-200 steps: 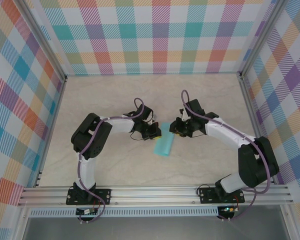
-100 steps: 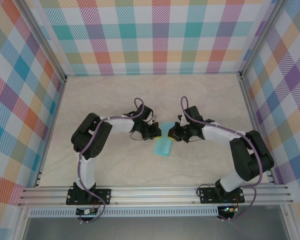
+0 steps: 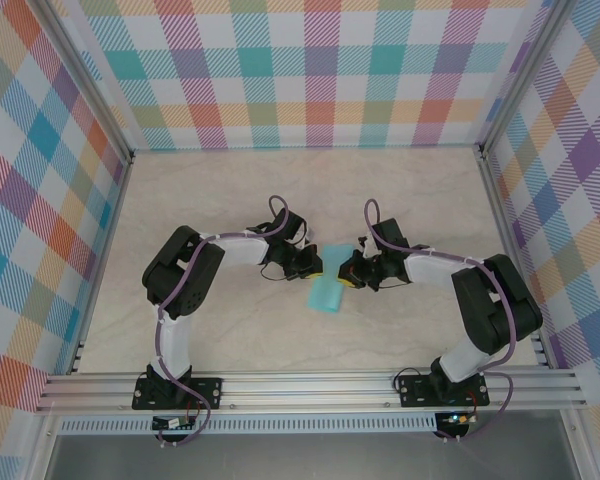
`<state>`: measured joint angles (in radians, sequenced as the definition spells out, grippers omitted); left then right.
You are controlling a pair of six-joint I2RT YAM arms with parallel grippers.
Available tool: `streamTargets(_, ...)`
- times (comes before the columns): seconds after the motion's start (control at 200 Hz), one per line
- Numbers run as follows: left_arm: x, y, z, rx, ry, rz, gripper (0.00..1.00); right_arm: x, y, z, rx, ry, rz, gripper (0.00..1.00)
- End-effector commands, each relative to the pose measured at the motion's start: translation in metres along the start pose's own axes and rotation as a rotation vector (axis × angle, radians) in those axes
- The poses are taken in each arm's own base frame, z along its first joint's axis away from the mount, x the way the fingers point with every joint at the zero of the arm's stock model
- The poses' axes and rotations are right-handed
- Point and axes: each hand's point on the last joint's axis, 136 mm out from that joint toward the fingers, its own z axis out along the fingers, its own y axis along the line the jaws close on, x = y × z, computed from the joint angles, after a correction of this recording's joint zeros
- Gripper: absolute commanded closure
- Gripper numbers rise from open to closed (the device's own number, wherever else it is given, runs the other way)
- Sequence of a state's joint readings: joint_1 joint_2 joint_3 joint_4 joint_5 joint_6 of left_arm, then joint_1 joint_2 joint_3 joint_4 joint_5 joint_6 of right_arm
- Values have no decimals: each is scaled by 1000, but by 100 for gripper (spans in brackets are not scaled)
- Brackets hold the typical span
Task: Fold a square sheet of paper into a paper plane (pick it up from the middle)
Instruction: Fold the square sheet of paper in half at the center of the table.
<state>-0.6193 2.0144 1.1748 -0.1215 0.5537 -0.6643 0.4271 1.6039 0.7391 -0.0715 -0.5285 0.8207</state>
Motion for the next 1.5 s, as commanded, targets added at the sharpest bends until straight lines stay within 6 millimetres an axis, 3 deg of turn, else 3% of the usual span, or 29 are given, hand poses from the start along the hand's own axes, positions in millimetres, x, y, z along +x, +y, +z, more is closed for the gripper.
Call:
streamTargets(0.0,28,59,19,-180,85,-86,100,-3,19,-5,-72,0,-31,100)
streamTargets(0.17,28,60,20,-183,87,-84,100,-6,9,3,-46,8,-19,100)
streamTargets(0.575,30,66,22,-201,85,-91,100,8,-36,16,2,30,30,100)
streamTargets(0.955,32,69,25,-203,95,-93,100,21,-56,17,7,45,-37,100)
streamTargets(1.04,32,69,25,-200,98,-95,100,22,-51,15,-13,45,-47,100)
streamTargets(1.295,30,69,21,-214,83,-87,100,15,-3,-12,-163,-40,-120,100)
streamTargets(1.495,30,68,22,-209,88,-86,100,18,-3,-10,-192,-33,-99,100)
